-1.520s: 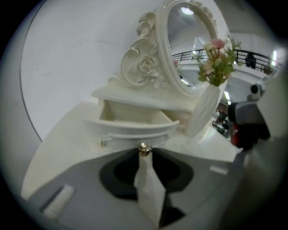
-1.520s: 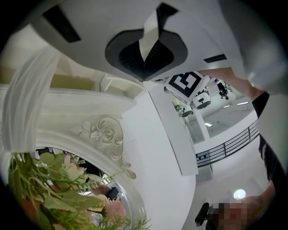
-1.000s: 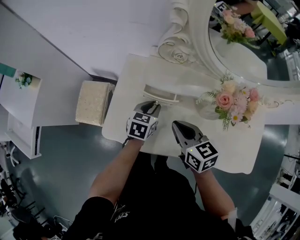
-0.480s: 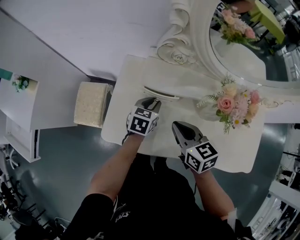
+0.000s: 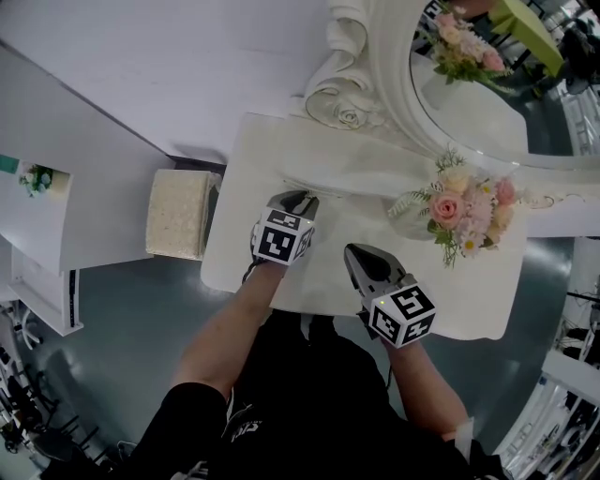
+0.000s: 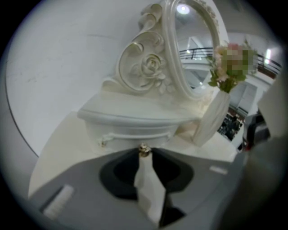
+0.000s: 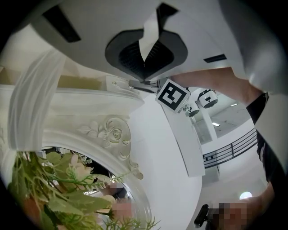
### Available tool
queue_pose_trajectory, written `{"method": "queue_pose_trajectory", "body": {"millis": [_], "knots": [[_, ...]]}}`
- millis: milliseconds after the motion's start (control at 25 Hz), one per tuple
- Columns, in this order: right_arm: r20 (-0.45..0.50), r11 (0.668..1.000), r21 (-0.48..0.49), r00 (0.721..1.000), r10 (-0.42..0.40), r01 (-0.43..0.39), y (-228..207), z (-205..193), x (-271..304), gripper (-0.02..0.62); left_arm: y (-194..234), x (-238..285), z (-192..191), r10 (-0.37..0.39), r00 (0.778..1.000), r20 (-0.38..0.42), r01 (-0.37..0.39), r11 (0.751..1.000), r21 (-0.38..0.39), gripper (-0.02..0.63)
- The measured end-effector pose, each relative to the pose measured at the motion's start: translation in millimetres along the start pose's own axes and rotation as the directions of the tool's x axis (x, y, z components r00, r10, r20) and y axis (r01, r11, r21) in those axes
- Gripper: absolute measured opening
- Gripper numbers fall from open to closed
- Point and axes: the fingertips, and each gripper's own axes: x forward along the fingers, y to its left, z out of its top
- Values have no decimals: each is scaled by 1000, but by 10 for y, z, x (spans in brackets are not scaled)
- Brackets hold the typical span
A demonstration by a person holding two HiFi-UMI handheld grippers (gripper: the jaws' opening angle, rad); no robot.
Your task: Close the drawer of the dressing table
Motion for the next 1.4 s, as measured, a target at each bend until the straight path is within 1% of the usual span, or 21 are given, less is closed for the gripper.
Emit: {"method": "queue_pose_trajectory", "body": {"millis": [440, 800, 1000, 1120, 1240, 1320, 1400], "knots": [[7, 999, 18, 1000, -28, 28, -60, -11, -111, -5, 50, 104, 86, 1, 1000, 3, -2, 1000, 21, 97], [1, 999, 6, 999, -40, 40, -72, -47, -245, -5, 61, 141, 111, 14, 1000, 14, -14, 1000, 10, 97], [6, 999, -1, 999, -48, 48, -18, -37, -305, -5, 66, 134, 98, 28, 1000, 13, -29, 999, 47, 103], [19, 999, -13, 999, -44, 45, 48, 29, -343, -5, 73, 57, 94, 44, 999, 15, -45, 997, 60, 126], [35, 999, -27, 999, -36, 36, 109, 106, -397, -5, 61, -77, 54, 57, 998, 17, -58, 997, 57, 127], [44, 999, -37, 999, -29, 31, 141, 146, -446, -5, 16, -205, 63, 63, 997, 34, -64, 997, 45, 126], [56, 999, -45, 998, -24, 26, 164, 186, -507, -5, -70, -360, 123, 64, 996, 68, -66, 997, 30, 121]]}}
